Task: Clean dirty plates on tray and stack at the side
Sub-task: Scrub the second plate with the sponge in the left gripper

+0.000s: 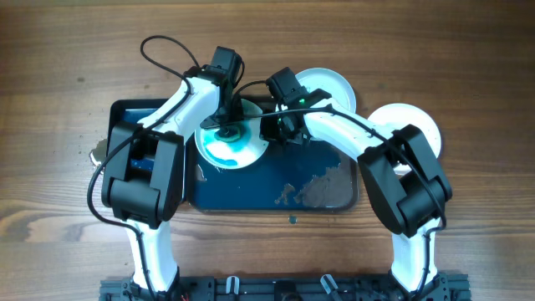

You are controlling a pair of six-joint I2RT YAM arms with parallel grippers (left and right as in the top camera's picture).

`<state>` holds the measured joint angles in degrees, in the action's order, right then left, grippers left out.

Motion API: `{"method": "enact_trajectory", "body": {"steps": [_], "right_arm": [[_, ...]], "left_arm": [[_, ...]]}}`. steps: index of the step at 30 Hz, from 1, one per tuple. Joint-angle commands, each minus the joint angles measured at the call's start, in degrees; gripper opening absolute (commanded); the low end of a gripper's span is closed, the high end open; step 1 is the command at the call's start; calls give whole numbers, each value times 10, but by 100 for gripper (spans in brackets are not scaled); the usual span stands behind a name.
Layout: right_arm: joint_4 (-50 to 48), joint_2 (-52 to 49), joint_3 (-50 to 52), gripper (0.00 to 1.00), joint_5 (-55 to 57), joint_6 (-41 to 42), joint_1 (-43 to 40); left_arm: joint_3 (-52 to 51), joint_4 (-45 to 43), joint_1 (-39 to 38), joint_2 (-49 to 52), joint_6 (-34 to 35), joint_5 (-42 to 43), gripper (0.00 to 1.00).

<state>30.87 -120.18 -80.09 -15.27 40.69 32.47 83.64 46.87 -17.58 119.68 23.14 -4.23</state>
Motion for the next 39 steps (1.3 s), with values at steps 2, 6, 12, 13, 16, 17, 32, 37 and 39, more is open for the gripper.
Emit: {"method": "enact_trajectory", "body": {"steps": [2, 6, 12, 13, 16, 17, 32, 37, 39], "right_arm": [[4, -15, -2, 4, 11, 0, -5], [4, -15, -2, 4, 11, 0, -5], [3, -15, -2, 4, 11, 0, -5], [3, -15, -2, 4, 11, 0, -5], [3, -15, -2, 4, 11, 0, -5], [3, -15, -2, 4, 11, 0, -5], [4, -15, -2, 4, 11, -2, -5], [4, -15, -2, 4, 10, -2, -5], [3, -15, -2, 4, 10, -2, -5]], "left_arm": [[-20, 66, 11, 25, -29, 51, 4], [-20, 70, 11, 25, -158, 247, 4], [-20, 14, 11, 25, -195, 325, 4], [-20, -2, 11, 25, -195, 325, 4], [-20, -57, 11, 25, -163, 262, 4], [-20, -66, 11, 25, -128, 201, 4], [-20, 99, -9, 25, -1, -35, 4], [-20, 81, -35, 25, -196, 285, 4], [-20, 13, -39, 25, -195, 280, 4]]}}
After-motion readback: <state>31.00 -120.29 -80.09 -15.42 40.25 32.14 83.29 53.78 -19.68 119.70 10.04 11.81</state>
